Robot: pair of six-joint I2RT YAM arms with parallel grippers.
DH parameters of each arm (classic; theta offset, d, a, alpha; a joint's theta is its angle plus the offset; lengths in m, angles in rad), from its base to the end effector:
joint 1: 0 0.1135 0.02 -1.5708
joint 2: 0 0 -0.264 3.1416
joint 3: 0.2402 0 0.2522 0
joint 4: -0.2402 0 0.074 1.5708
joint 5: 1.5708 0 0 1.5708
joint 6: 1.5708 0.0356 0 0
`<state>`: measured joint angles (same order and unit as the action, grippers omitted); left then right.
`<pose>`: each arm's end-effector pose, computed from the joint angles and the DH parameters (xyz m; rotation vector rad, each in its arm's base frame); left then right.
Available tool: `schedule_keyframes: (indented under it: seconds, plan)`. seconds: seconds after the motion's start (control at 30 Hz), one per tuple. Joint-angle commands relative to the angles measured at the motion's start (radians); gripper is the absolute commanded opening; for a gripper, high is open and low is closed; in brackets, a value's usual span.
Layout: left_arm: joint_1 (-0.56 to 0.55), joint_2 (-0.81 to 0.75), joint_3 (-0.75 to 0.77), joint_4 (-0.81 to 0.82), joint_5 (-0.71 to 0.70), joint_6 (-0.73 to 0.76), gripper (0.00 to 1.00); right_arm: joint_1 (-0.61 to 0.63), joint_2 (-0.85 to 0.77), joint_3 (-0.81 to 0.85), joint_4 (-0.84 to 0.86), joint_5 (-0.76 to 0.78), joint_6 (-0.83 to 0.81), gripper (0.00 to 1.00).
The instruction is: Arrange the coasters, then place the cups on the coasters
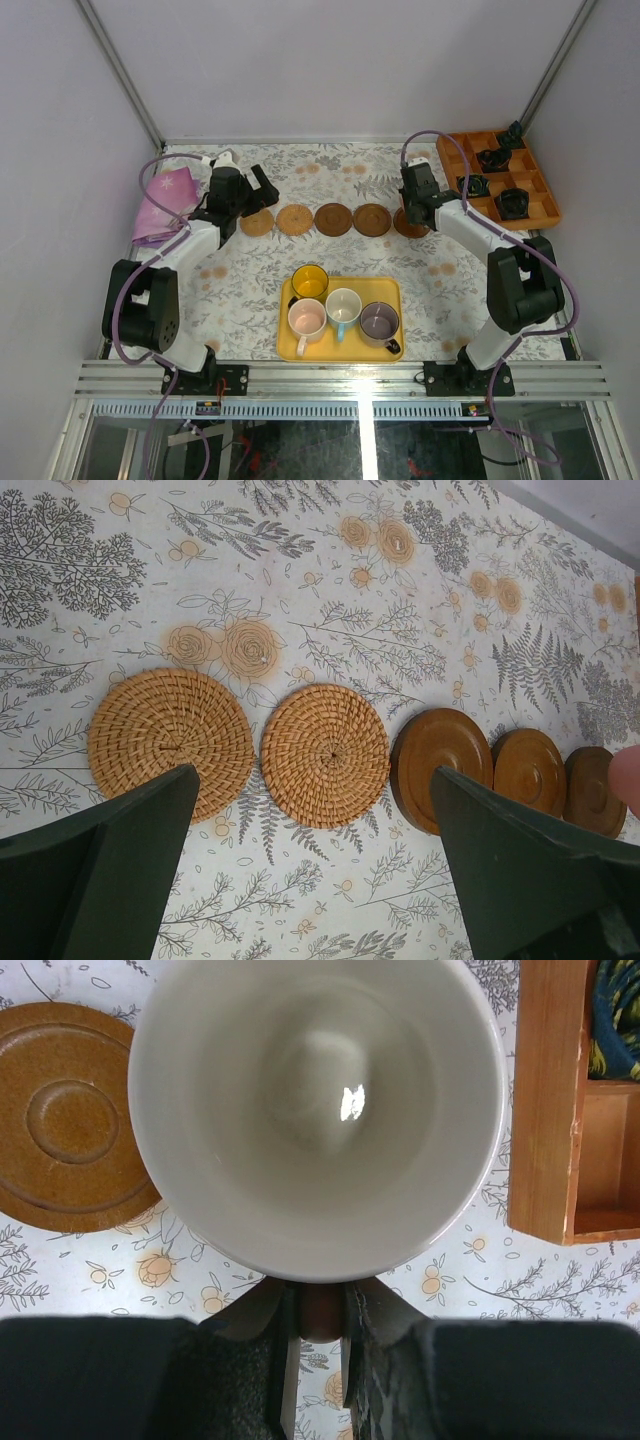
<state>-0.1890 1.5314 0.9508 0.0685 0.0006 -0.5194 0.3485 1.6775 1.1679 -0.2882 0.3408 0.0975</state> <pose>0.3368 -0.0644 0.2394 -0.3469 2.0831 -0.4291 0.3484 0.1139 0.2319 -0.1288 2.3145 -0.1799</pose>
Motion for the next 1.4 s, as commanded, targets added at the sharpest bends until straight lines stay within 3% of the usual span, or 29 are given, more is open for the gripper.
schedule_keyframes:
  seconds: [0.0, 1.3, 1.37]
  plan:
    - [0.000, 0.015, 0.034, 0.021, -0.001, 0.018, 1.00, -0.009, -0.023, 0.043, 0.057, 0.010, 0.048, 0.00]
    - [-0.003, 0.024, 0.035, 0.010, 0.004, 0.010, 1.00, -0.009, -0.044, -0.027, 0.015, -0.004, 0.127, 0.00]
    - [-0.003, 0.025, 0.036, 0.011, 0.004, 0.011, 1.00, -0.009, -0.043, -0.027, 0.012, -0.003, 0.131, 0.06]
